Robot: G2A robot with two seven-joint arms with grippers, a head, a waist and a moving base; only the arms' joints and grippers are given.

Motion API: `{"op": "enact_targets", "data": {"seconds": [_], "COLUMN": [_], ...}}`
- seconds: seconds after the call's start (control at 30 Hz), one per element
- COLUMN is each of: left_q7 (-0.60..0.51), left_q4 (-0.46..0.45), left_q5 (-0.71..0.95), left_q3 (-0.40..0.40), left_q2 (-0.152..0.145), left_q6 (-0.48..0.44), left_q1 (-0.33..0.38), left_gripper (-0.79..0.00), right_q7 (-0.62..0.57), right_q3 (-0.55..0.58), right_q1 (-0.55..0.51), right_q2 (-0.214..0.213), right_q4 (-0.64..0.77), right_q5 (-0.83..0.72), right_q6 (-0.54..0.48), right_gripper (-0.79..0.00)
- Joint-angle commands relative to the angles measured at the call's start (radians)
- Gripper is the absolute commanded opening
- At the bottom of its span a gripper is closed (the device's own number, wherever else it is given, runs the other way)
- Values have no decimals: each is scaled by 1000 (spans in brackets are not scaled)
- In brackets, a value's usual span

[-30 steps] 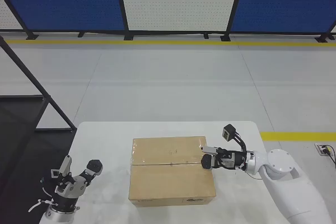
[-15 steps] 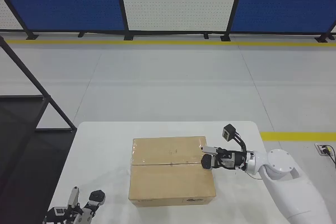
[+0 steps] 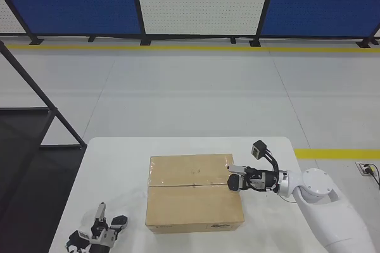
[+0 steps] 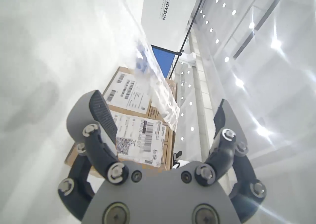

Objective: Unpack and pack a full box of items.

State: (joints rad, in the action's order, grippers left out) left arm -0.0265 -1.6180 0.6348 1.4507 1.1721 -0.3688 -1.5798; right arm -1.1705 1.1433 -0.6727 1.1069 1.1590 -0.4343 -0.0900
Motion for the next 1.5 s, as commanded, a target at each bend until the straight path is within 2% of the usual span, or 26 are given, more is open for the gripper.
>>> {"op": "enact_targets", "data": {"seconds": [0.0,0.27,0.53,0.87,1.47], "left_q7": [9,61,199,224,206], "left_q4": [23,79,74,7,-148], "left_q5": [16,64,20,65,19], "left_q3": [-5,-8,6,42,72], "left_q2": [5,25,48,65,90], "left_q6": [-13,-87,-258,-280,-283], "left_q1": [24,82,85,107,109], "left_gripper": [0,0,0,0,0], "right_q7": [0,0,0,0,0], "right_q3": [0,0,0,0,0], "right_q1": [0,0,0,0,0], "right_q2": [0,0,0,0,0], "right_q4": [0,0,0,0,0], "right_q5": [0,0,0,0,0], "right_q6": [0,0,0,0,0], "right_gripper": [0,0,0,0,0]}}
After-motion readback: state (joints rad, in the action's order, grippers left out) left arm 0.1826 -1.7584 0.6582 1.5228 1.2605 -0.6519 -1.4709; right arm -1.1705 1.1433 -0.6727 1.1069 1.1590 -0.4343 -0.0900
